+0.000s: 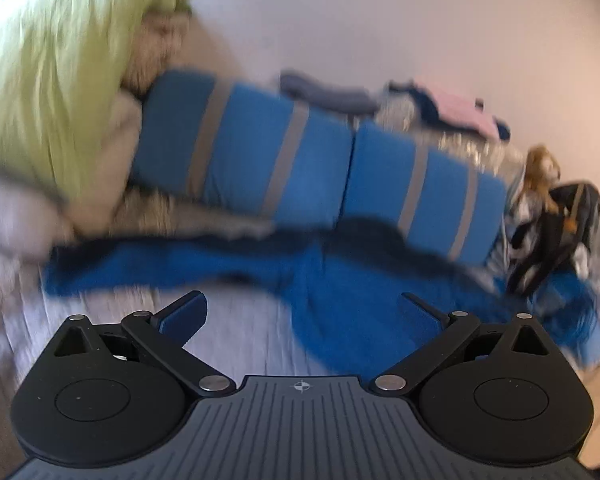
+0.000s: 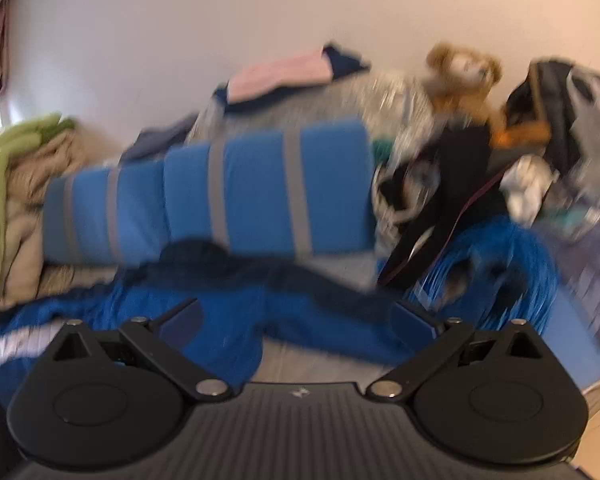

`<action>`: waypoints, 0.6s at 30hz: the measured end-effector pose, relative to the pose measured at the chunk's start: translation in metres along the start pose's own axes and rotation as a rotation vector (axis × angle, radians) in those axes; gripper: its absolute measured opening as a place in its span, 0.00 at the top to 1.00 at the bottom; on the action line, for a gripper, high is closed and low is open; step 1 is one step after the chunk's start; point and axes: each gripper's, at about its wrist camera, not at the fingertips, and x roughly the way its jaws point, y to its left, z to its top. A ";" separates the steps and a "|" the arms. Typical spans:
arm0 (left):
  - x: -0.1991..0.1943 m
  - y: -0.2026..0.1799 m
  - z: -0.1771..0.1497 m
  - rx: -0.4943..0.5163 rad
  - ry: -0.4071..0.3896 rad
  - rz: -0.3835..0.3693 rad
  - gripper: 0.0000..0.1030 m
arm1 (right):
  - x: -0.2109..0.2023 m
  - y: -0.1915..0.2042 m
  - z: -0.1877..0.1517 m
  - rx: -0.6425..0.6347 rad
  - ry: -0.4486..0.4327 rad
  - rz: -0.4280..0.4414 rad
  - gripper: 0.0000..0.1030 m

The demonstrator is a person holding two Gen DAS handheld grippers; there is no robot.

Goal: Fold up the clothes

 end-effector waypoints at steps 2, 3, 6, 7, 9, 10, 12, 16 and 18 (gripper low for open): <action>0.012 -0.001 -0.029 0.025 0.027 -0.012 0.00 | 0.008 0.003 -0.021 -0.017 0.016 0.030 0.00; 0.015 -0.005 -0.043 0.056 0.024 -0.009 0.00 | 0.012 0.004 -0.031 -0.026 0.023 0.046 0.00; 0.014 -0.020 -0.075 0.178 -0.018 0.016 0.00 | 0.023 0.010 -0.060 -0.054 0.043 0.094 0.00; 0.013 -0.026 -0.083 0.215 -0.021 0.019 0.00 | 0.023 0.013 -0.067 -0.070 0.049 0.111 0.00; 0.016 -0.040 -0.093 0.269 -0.025 0.013 0.00 | 0.024 0.019 -0.075 -0.098 0.058 0.135 0.00; 0.017 -0.047 -0.097 0.294 -0.027 0.008 0.00 | 0.024 0.022 -0.077 -0.111 0.061 0.144 0.00; 0.023 -0.060 -0.103 0.333 -0.033 0.005 0.00 | 0.024 0.028 -0.080 -0.129 0.065 0.153 0.00; 0.041 -0.072 -0.107 0.345 -0.072 0.049 0.00 | 0.023 0.041 -0.084 -0.172 0.062 0.166 0.00; 0.048 -0.075 -0.110 0.364 -0.087 0.088 0.00 | 0.023 0.047 -0.087 -0.198 0.059 0.163 0.00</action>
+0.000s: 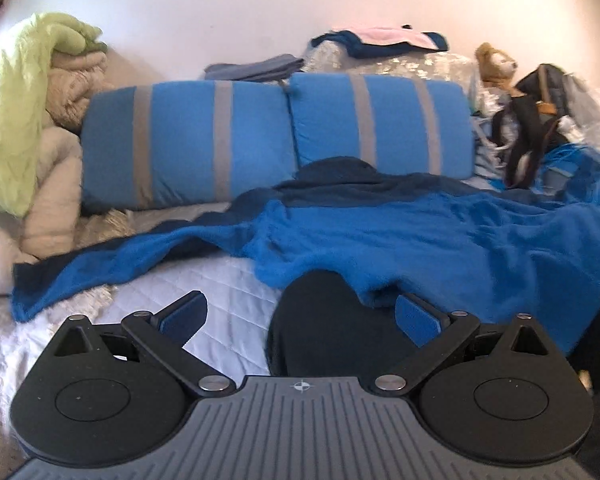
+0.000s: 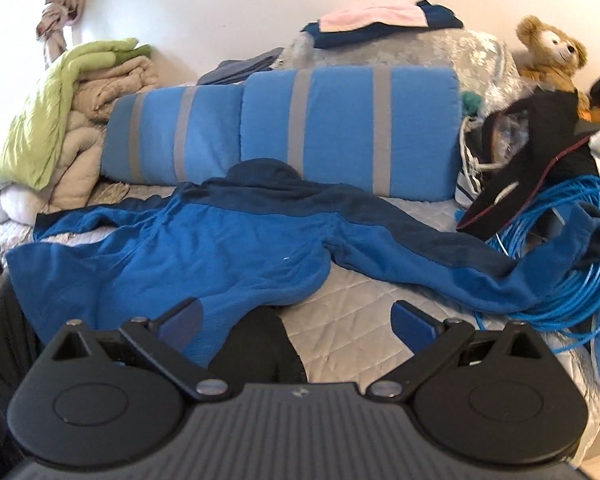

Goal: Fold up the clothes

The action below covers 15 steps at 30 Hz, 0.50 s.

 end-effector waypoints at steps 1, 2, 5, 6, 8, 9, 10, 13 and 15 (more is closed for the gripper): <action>0.001 -0.002 -0.002 0.004 -0.006 0.014 0.00 | 0.001 0.003 -0.001 -0.010 0.001 0.003 0.00; 0.003 -0.002 -0.002 -0.009 -0.013 0.017 0.00 | 0.002 0.006 -0.002 -0.020 0.002 0.005 0.00; 0.005 0.000 0.001 -0.067 -0.030 0.011 0.00 | 0.004 0.017 -0.010 -0.065 0.011 -0.002 0.00; 0.006 0.000 0.002 -0.076 -0.032 0.014 0.00 | 0.006 0.020 -0.012 -0.077 0.019 -0.007 0.00; 0.009 -0.002 0.006 -0.086 -0.020 0.034 0.00 | 0.008 0.025 -0.017 -0.099 0.036 -0.018 0.00; 0.009 -0.002 0.008 -0.101 -0.017 0.032 0.00 | 0.010 0.027 -0.019 -0.102 0.043 -0.019 0.00; 0.010 -0.001 0.010 -0.117 -0.016 0.024 0.00 | 0.011 0.029 -0.020 -0.102 0.050 -0.019 0.00; 0.012 -0.008 0.017 -0.109 -0.005 0.042 0.00 | 0.011 0.033 -0.023 -0.094 0.064 -0.031 0.00; 0.016 -0.015 0.022 -0.079 0.011 0.077 0.00 | 0.011 0.035 -0.025 -0.090 0.067 -0.042 0.00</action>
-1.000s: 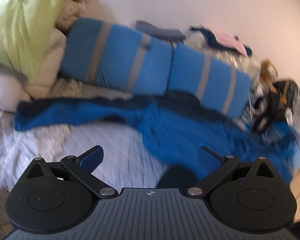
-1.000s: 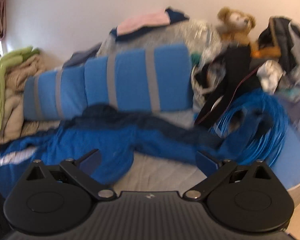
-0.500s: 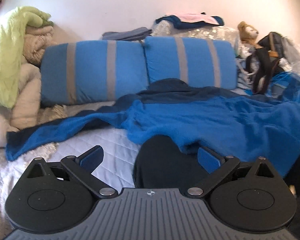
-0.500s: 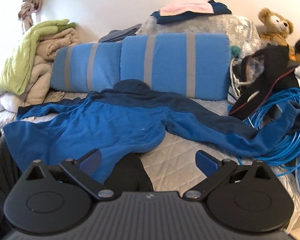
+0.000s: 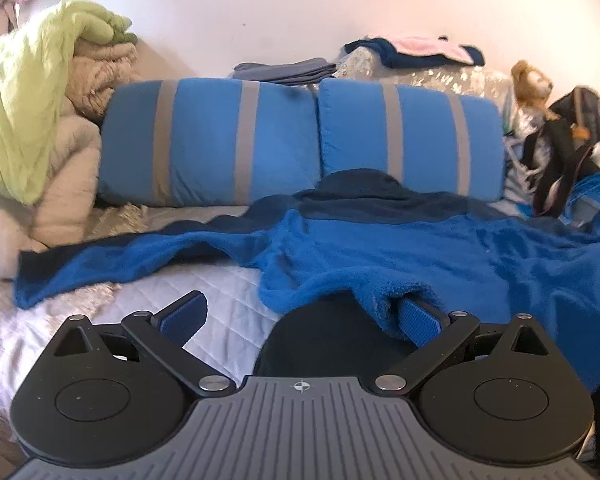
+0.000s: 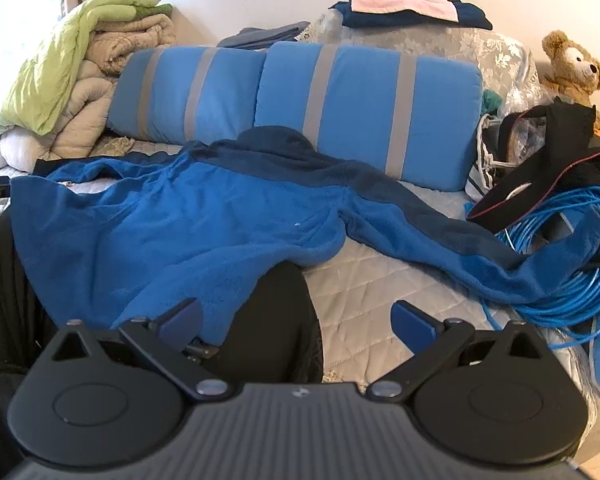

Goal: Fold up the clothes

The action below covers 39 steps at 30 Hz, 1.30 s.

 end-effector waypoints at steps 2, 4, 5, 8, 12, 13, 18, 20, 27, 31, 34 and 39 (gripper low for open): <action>0.006 -0.010 0.006 0.047 0.020 0.041 0.00 | 0.001 0.002 -0.001 0.005 0.003 -0.013 0.00; 0.012 -0.019 0.012 0.095 0.040 0.082 0.00 | 0.002 0.003 -0.002 0.012 0.005 -0.020 0.00; 0.014 -0.024 0.014 0.114 0.050 0.100 0.00 | 0.002 0.004 -0.002 0.013 0.005 -0.025 0.00; 0.021 -0.032 0.019 0.160 0.077 0.140 0.00 | 0.000 0.007 -0.001 0.013 0.001 -0.035 0.00; 0.025 -0.033 0.021 0.191 0.091 0.161 0.00 | -0.004 0.007 -0.003 0.017 -0.009 -0.041 0.00; 0.026 -0.032 0.021 0.188 0.094 0.157 0.00 | -0.005 0.007 -0.004 0.018 -0.011 -0.042 0.00; 0.029 -0.023 0.021 0.156 0.104 0.141 0.00 | -0.009 0.007 -0.007 0.013 -0.001 -0.081 0.00; 0.031 -0.021 0.021 0.141 0.112 0.136 0.00 | -0.010 0.010 -0.007 0.001 0.011 -0.082 0.00; 0.033 -0.018 0.023 0.124 0.119 0.125 0.00 | -0.005 0.030 -0.010 -0.094 0.045 -0.061 0.00; 0.034 -0.017 0.022 0.116 0.120 0.122 0.00 | 0.003 0.039 -0.014 -0.114 0.043 -0.089 0.00; 0.033 -0.016 0.022 0.107 0.121 0.121 0.00 | 0.007 0.036 -0.011 -0.050 0.015 -0.090 0.00; 0.034 -0.015 0.021 0.092 0.121 0.118 0.00 | 0.014 0.034 -0.007 0.035 -0.031 -0.107 0.00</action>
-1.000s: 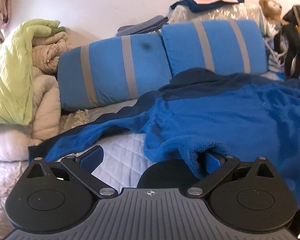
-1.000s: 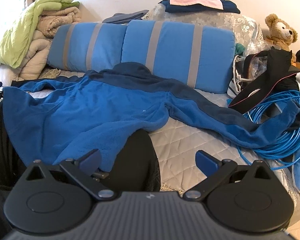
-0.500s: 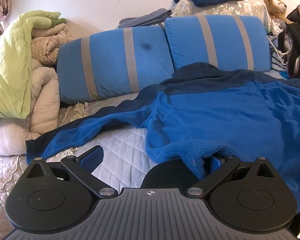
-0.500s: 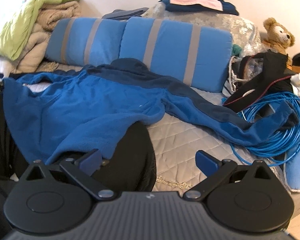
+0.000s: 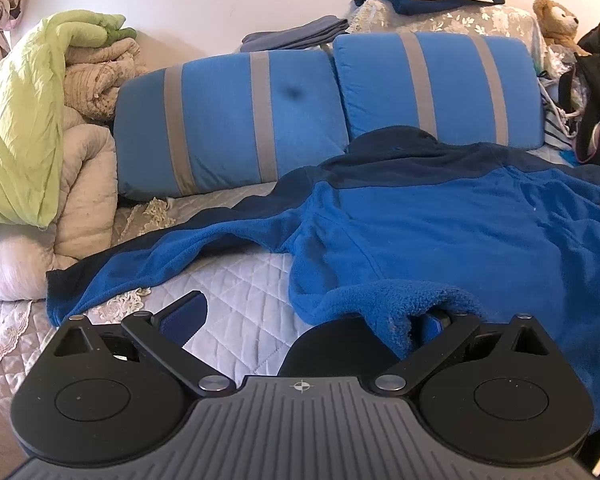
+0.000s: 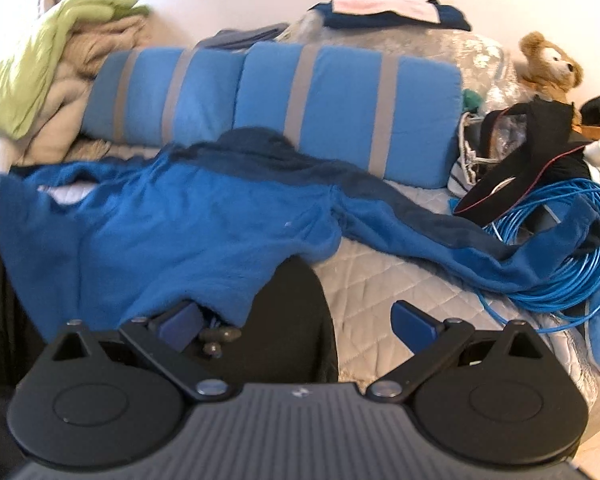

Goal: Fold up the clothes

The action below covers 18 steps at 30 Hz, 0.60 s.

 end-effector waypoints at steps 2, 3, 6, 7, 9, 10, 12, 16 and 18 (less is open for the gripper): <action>0.000 0.001 0.000 -0.005 0.001 -0.004 0.00 | 0.003 0.002 0.001 0.012 -0.012 -0.021 0.00; 0.000 0.001 -0.001 -0.006 0.000 -0.006 0.00 | 0.004 0.003 0.002 0.018 -0.017 -0.032 0.00; 0.002 0.006 -0.001 -0.029 0.008 -0.026 0.00 | 0.007 0.007 0.003 0.036 -0.033 -0.063 0.01; 0.003 0.008 -0.001 -0.044 0.016 -0.035 0.00 | 0.008 0.007 0.004 0.045 -0.035 -0.073 0.01; 0.005 0.011 -0.001 -0.064 0.029 -0.049 0.00 | 0.010 0.008 0.007 0.064 -0.036 -0.084 0.07; 0.005 0.012 -0.001 -0.067 0.034 -0.055 0.00 | 0.010 0.009 0.008 0.067 -0.039 -0.082 0.10; 0.004 0.014 0.000 -0.059 0.037 -0.072 0.07 | 0.009 0.011 0.009 0.071 -0.046 -0.080 0.27; -0.002 0.018 -0.001 -0.028 0.028 -0.181 0.43 | 0.007 0.014 0.012 0.094 -0.016 -0.006 0.65; -0.006 0.019 0.000 -0.010 0.029 -0.219 0.67 | 0.004 0.015 0.015 0.091 -0.014 0.007 0.85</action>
